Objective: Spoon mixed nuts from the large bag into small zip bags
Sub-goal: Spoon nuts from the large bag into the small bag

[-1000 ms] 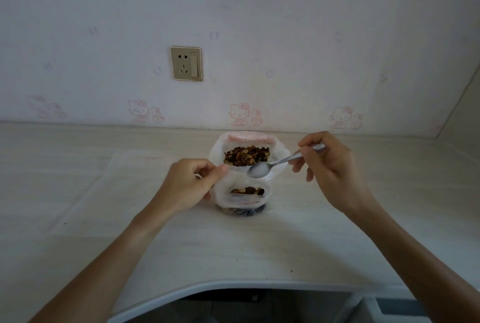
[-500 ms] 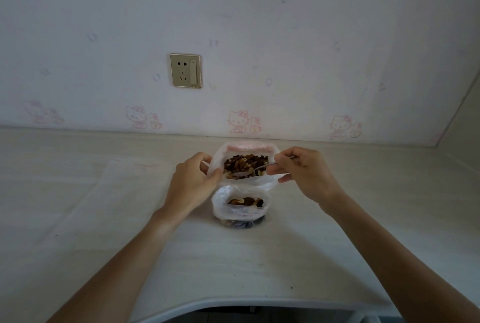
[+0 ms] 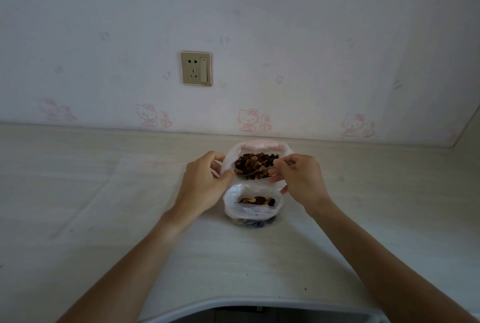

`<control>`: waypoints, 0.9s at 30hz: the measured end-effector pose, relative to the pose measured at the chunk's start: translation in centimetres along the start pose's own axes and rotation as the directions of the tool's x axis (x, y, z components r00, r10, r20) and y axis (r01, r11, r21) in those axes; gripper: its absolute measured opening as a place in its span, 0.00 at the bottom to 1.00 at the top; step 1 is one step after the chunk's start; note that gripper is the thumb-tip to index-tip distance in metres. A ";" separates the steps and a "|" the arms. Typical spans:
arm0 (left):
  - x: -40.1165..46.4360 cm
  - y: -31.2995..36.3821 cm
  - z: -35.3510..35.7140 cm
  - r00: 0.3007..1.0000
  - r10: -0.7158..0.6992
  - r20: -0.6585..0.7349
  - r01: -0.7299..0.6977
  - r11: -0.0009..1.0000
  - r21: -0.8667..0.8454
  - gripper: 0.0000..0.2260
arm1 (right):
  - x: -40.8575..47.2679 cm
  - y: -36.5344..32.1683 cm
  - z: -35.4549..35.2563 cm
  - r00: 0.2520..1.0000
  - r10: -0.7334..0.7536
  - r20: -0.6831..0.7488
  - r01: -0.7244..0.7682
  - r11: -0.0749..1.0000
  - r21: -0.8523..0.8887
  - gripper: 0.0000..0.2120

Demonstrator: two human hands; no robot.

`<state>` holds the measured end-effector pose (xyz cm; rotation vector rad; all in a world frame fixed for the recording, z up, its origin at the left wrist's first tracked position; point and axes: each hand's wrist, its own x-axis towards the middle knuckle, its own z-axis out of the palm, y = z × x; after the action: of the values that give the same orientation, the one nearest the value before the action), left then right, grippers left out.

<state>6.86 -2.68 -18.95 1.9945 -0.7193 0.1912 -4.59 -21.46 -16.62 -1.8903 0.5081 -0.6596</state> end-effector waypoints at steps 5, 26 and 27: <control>0.1 0.4 0.1 1.000 -0.014 -0.019 0.014 1.000 -0.013 0.06 | 0.1 0.5 1.1 0.997 -0.051 -0.051 0.045 0.992 -0.121 0.09; 0.1 0.9 0.3 0.994 0.076 -0.082 -0.083 0.993 -0.084 0.08 | 0.2 1.1 -0.5 0.981 0.190 -0.037 -0.172 0.944 0.282 0.06; 0.1 0.9 0.3 0.994 0.070 -0.083 -0.077 0.994 -0.082 0.08 | 0.1 1.0 -0.8 0.982 0.185 -0.038 -0.167 0.946 0.279 0.06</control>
<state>6.37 -3.26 -18.37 1.8701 -0.7375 0.2782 -5.08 -22.50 -17.29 -1.5473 0.5873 -0.6382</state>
